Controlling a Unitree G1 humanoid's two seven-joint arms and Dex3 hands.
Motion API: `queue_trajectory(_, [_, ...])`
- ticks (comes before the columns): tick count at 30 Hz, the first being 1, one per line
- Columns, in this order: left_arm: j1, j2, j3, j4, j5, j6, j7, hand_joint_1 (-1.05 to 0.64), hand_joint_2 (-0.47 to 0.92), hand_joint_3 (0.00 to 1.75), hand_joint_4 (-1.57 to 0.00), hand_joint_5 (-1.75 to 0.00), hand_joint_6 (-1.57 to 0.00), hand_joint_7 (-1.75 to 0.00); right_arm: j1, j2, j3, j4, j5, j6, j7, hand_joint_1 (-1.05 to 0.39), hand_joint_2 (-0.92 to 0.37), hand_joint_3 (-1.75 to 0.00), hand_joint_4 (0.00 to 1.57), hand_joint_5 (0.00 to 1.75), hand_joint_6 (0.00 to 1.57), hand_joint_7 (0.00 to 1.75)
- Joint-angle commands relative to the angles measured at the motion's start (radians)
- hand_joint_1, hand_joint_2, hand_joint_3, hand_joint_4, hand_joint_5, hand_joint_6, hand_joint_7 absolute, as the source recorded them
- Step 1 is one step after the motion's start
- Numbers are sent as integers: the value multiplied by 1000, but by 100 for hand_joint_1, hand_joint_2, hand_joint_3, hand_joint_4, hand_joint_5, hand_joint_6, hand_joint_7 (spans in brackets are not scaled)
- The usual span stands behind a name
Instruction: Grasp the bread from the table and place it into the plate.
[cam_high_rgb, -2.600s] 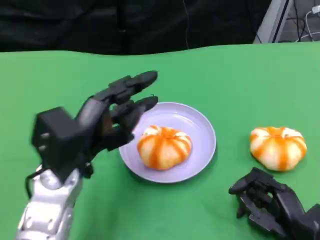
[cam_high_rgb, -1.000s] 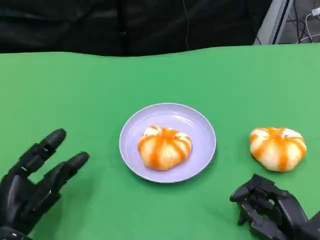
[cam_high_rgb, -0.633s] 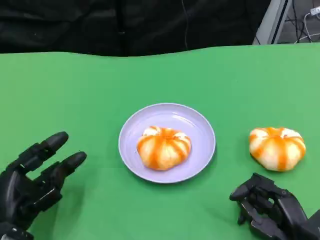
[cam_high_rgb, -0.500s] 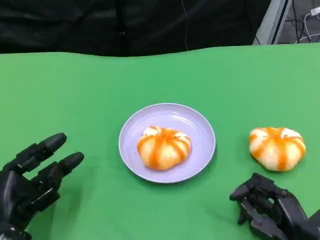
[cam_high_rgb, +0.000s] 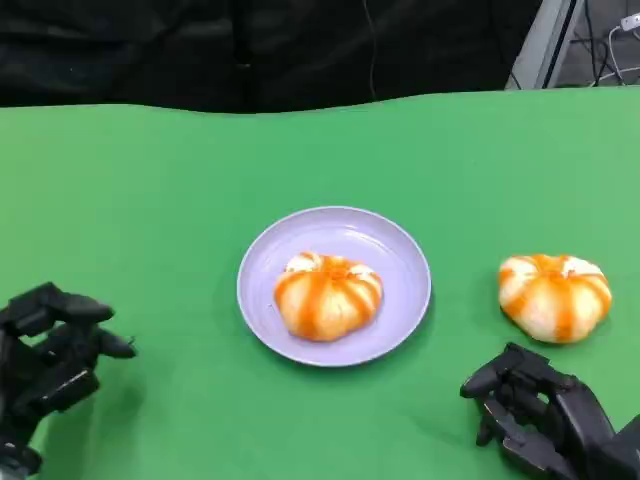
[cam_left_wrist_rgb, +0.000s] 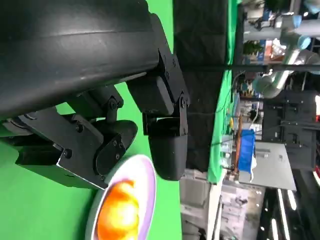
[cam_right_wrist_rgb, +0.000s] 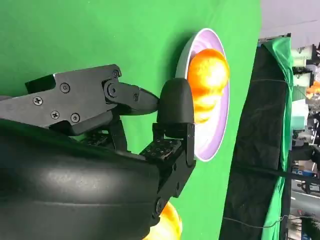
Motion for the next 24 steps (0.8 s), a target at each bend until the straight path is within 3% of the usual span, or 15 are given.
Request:
queue_trajectory(1, [-7, 23, 5, -5, -12, -4, -6, 9, 58, 119, -104, -160, -100, -133, 3, -20, -12, 18, 9, 7, -1, -29, -92, -48, 62, 175, 65, 129])
queue_trajectory(11, [-2, 32, -3, 7, 6, -12, 1, 7, 56, 120, -98, -166, -97, -137, 3, -19, -15, 13, 13, 16, 0, -29, -92, -47, 62, 175, 64, 130])
queue_trajectory(24, [10, 27, -20, 11, 30, -7, 25, 7, 52, 123, -97, -161, -99, -133, -4, -25, -24, 27, 17, 3, 12, -29, -92, -47, 62, 175, 64, 130])
